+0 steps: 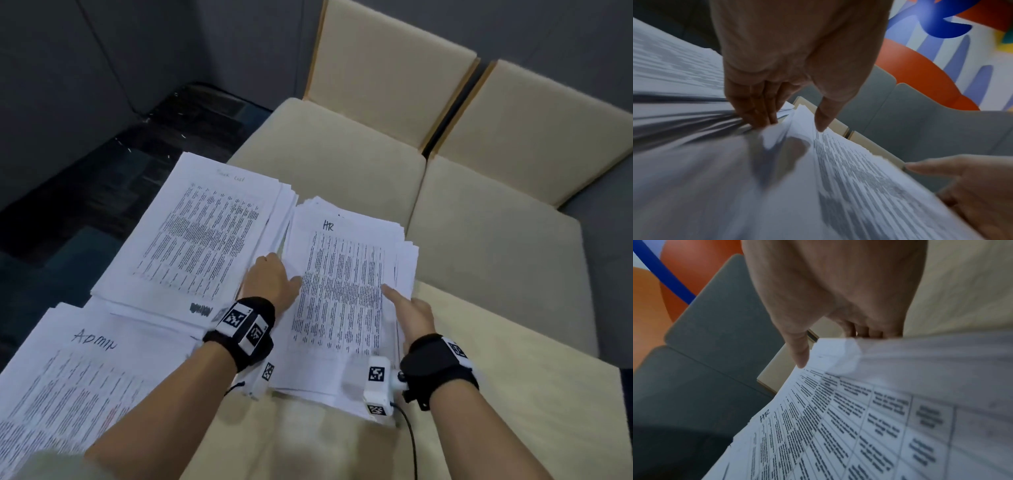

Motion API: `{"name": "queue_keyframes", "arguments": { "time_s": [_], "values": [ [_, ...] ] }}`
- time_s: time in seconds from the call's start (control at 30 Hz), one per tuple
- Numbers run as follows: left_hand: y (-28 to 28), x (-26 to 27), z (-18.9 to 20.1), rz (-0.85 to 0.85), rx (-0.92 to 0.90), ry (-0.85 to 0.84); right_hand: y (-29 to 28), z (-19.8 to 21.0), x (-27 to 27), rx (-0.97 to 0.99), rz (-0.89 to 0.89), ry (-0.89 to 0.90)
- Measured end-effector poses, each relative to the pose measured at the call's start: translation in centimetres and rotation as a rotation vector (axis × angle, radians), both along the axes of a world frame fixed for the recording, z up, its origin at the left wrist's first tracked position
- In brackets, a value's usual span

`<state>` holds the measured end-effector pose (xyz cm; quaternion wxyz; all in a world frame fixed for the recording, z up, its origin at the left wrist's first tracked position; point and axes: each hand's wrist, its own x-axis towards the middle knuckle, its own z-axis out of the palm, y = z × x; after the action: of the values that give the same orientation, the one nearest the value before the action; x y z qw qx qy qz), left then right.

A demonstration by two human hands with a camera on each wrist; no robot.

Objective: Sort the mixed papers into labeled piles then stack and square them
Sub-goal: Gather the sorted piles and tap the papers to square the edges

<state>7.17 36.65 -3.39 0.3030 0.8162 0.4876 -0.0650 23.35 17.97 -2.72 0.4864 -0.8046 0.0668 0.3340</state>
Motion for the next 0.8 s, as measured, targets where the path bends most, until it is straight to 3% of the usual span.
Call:
{"name": "queue_keyframes", "arguments": {
  "time_s": [0.17,0.4,0.63,0.8],
  "values": [
    [-1.7,0.2,-0.4,0.0,-0.155,-0.043,-0.8,-0.6,0.7,0.022,0.007,-0.08],
    [-6.2,-1.3,0.5,0.316,-0.523,-0.471,-3.9,1.8,-2.8,0.119,0.03,0.016],
    [-10.1,-5.5,9.6,0.232,-0.561,-1.06,-9.3,11.3,-7.4,0.449,-0.005,-0.42],
    [-12.9,-8.4,14.6,0.13,-0.462,-1.221,-11.9,14.2,-10.2,0.687,-0.144,-0.649]
  ]
}}
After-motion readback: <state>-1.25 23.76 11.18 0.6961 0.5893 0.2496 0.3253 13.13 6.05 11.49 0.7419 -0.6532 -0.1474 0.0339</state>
